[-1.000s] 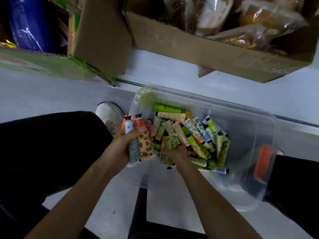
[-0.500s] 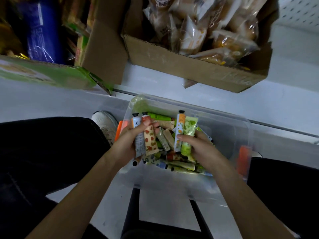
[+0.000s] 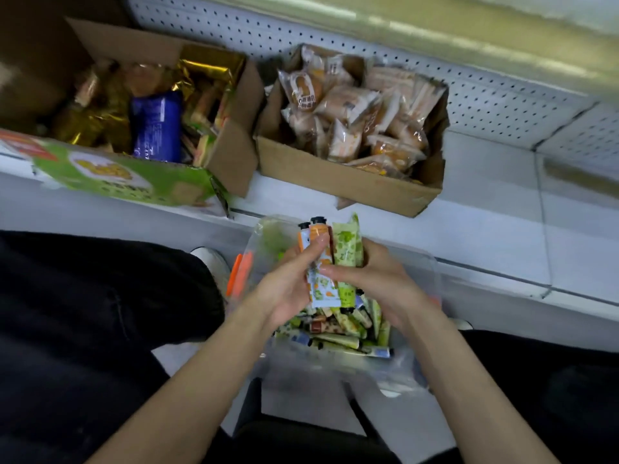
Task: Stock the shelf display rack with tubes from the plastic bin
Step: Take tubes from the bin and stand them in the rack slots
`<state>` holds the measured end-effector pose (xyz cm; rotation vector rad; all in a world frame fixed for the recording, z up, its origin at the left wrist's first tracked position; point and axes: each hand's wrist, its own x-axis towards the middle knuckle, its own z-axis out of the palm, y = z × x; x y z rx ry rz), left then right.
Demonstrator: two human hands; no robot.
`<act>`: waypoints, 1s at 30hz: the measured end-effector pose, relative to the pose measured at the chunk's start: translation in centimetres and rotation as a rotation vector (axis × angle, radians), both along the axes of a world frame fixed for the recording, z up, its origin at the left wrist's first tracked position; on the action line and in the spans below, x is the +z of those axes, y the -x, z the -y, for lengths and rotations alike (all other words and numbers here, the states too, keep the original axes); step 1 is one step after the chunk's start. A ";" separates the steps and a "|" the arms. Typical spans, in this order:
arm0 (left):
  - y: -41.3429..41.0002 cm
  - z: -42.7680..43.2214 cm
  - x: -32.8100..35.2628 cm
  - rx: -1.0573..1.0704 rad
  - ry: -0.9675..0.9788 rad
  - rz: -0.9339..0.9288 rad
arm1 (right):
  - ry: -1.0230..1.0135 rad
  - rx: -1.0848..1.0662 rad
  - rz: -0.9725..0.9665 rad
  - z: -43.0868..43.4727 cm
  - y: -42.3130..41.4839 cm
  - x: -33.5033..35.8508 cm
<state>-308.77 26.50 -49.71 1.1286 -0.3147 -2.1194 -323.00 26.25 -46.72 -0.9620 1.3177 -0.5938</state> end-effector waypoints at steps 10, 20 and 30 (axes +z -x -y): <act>1.1 -3.7 2.2 0.111 -0.074 -0.133 | 0.050 -0.045 0.029 -3.5 0.2 1.9; 0.7 -5.9 2.5 0.034 -0.027 -0.104 | -0.007 -0.166 0.016 -4.2 0.9 2.5; -0.2 -6.3 4.2 -0.065 0.077 0.090 | -0.054 -0.233 -0.044 -4.1 -0.1 3.7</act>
